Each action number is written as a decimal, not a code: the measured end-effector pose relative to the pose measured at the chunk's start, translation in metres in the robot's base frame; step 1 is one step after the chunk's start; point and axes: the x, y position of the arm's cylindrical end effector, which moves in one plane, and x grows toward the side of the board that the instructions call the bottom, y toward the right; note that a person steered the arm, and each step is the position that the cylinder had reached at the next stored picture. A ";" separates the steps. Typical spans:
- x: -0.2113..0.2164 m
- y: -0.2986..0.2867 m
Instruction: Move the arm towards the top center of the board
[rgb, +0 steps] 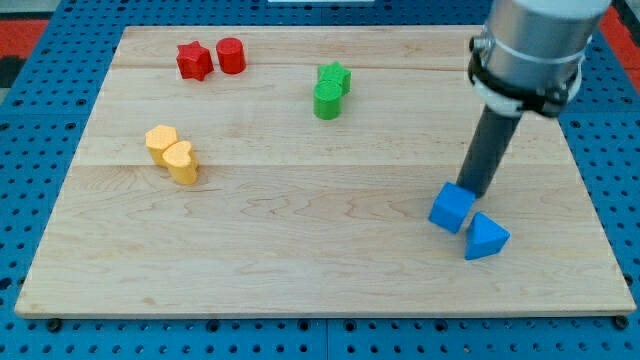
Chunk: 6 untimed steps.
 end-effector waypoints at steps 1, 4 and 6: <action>-0.001 0.000; -0.160 -0.008; -0.254 -0.066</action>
